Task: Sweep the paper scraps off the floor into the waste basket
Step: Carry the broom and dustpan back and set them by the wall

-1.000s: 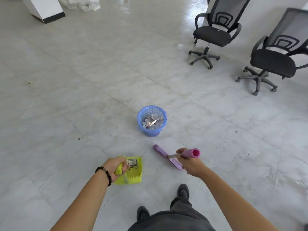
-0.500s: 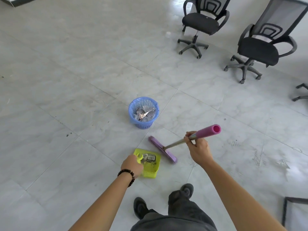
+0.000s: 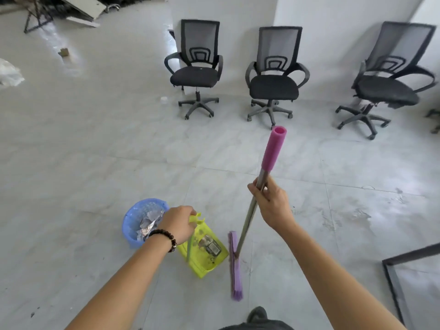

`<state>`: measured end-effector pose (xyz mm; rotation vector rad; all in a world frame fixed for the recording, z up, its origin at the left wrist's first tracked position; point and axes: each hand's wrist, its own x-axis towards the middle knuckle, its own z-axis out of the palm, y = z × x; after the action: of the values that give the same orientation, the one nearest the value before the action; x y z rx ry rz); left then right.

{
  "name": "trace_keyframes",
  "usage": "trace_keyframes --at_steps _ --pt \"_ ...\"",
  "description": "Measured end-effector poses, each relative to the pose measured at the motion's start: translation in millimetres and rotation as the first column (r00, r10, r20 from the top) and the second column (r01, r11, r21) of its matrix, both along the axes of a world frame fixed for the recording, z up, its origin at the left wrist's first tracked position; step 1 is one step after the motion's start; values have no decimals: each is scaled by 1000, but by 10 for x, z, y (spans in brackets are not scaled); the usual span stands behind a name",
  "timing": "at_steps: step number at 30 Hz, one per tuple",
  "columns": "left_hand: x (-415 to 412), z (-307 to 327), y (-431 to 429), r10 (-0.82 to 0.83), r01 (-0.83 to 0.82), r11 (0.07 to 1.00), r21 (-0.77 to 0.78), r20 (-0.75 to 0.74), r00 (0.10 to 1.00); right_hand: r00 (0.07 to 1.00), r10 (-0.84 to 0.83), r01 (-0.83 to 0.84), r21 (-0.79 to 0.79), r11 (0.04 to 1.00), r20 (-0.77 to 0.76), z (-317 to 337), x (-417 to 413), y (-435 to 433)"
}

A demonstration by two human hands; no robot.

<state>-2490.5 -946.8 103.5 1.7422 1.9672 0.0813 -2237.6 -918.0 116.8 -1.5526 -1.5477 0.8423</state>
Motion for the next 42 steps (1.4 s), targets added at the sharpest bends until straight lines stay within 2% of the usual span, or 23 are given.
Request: trace_keyframes --at_steps 3,5,8,10,14,21,24,31,34,38,42 --pt "546 320 628 29 -35 989 141 48 998 997 -71 71 76 995 -7 228 518 488" --pt "898 510 1003 87 -126 967 220 181 980 993 -114 117 99 988 -28 324 834 756" --pt "1399 676 1573 144 -278 937 213 488 861 981 -185 189 97 977 -56 375 1276 1121" --pt "1730 687 2001 110 -287 932 220 582 805 971 -232 237 96 967 -57 367 1575 1400" --pt "2417 606 2970 15 -258 931 258 680 733 938 -347 348 103 932 -25 301 2193 2069" --pt "3916 750 4813 -180 -83 957 278 793 582 825 -565 561 123 819 -3 484 3400 3313" --pt "4677 935 5469 -256 10 958 287 839 480 743 -669 665 148 732 -29 650 3979 3723" --pt "6634 1067 6481 -430 273 898 344 815 388 528 -833 848 155 507 -167 749 5364 4251" --pt "7553 1016 6853 -456 335 877 343 813 361 457 -867 887 164 431 -196 667 6076 4558" --pt "8658 1036 7351 -454 380 868 321 822 343 421 -876 907 136 400 -236 629 7042 4972" --pt "9560 1197 7912 -408 408 872 269 861 305 388 -900 919 161 361 -197 784 7986 5451"
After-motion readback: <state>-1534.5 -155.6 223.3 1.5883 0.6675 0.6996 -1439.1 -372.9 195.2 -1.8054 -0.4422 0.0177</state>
